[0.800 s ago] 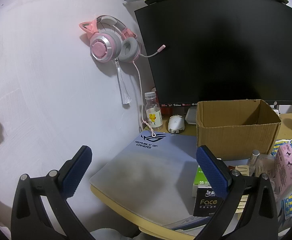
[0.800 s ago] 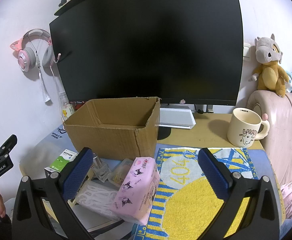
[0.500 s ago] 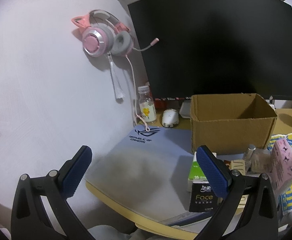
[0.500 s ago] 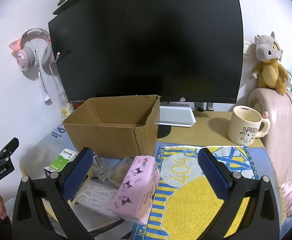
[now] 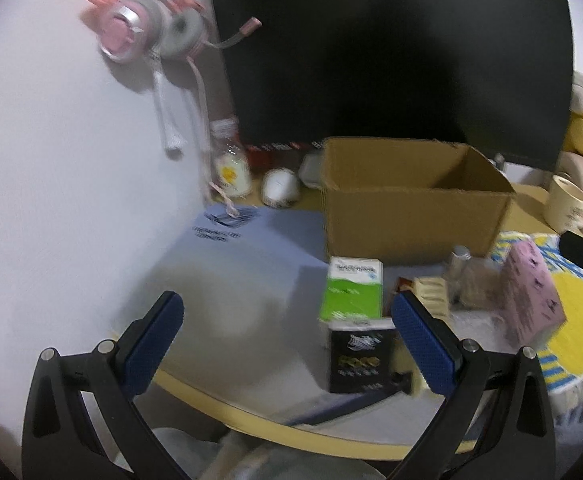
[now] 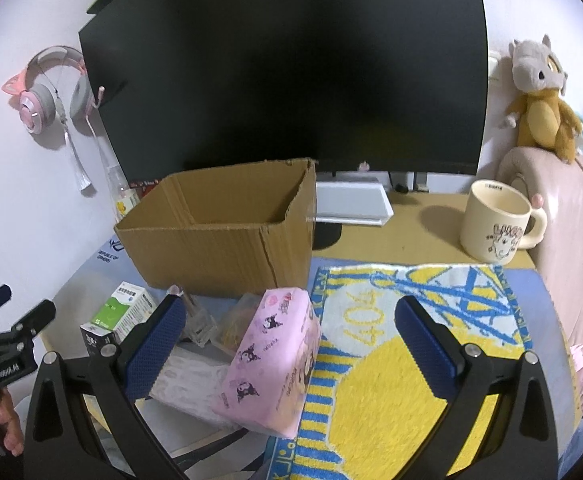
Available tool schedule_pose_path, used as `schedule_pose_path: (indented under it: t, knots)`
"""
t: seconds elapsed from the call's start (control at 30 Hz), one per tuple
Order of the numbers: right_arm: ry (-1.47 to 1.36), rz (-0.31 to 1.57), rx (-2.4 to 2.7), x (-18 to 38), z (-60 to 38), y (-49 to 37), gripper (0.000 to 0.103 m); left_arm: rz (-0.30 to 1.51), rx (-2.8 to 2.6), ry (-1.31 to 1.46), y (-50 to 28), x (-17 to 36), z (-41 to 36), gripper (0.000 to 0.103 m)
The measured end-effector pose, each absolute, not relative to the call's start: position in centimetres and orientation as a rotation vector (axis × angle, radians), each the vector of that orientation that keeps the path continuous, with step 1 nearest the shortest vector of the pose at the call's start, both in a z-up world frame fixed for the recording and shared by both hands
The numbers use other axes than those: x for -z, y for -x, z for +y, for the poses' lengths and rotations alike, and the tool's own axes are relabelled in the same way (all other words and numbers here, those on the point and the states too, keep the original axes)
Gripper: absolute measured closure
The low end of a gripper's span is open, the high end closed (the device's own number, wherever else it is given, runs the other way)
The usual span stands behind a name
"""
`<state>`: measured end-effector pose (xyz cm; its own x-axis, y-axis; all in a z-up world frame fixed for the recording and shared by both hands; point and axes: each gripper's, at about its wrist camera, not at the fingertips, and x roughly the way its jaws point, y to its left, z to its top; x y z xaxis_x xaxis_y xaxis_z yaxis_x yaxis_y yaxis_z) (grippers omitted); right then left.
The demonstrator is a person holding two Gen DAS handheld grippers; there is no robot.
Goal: Organize objects
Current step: 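Grasp the black Face tissue pack with left tool while right tool grasps pink tissue pack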
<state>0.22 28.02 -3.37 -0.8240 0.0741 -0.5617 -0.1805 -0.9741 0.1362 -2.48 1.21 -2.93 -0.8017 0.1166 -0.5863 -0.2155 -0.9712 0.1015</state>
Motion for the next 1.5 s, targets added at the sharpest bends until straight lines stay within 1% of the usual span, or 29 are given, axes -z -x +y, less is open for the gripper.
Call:
schedule_pose_path:
  t: [0.47, 0.9, 1.17, 1.2, 1.23, 1.27, 1.3, 1.33, 1.37, 1.4, 1.47, 1.5]
  knots:
    - [1.054, 0.343, -2.805, 5.9, 28.4, 1.8, 0.0, 0.21, -2.627, 1.103, 3.9, 5.7, 2.7, 0.0]
    - [1.175, 0.359, -2.739, 7.7, 28.5, 3.0, 0.0, 0.231, -2.581, 1.178, 4.8, 7.1, 3.2, 0.0]
    - [1.192, 0.35, -2.734, 8.2, 28.5, 3.2, 0.0, 0.166, -2.547, 1.211, 5.5, 7.9, 2.9, 0.0]
    - [1.193, 0.351, -2.734, 8.3, 28.4, 3.3, 0.0, 0.157, -2.546, 1.212, 5.5, 7.9, 2.9, 0.004]
    - [1.199, 0.355, -2.736, 8.3, 28.3, 3.3, 0.001, 0.149, -2.544, 1.212, 5.5, 7.9, 2.9, 0.012]
    - [1.205, 0.361, -2.738, 8.4, 28.3, 3.4, 0.003, 0.129, -2.535, 1.215, 5.6, 7.9, 2.8, 0.016]
    - [1.209, 0.371, -2.742, 8.5, 28.3, 3.4, 0.006, 0.118, -2.53, 1.225, 5.6, 8.0, 2.8, 0.028]
    - [1.215, 0.382, -2.745, 8.5, 28.2, 3.4, 0.01, 0.106, -2.519, 1.236, 5.6, 8.1, 2.7, 0.047]
    - [1.222, 0.392, -2.748, 8.6, 28.2, 3.4, 0.012, 0.09, -2.495, 1.247, 5.8, 8.4, 2.7, 0.056]
    - [1.23, 0.402, -2.752, 8.7, 28.1, 3.5, 0.017, 0.081, -2.481, 1.25, 5.8, 8.6, 2.7, 0.059]
    - [1.24, 0.414, -2.759, 8.8, 28.0, 3.5, 0.025, 0.091, -2.497, 1.224, 5.6, 8.5, 2.8, 0.059]
    - [1.245, 0.42, -2.768, 8.9, 27.9, 3.5, 0.031, 0.094, -2.504, 1.208, 5.5, 8.3, 2.9, 0.059]
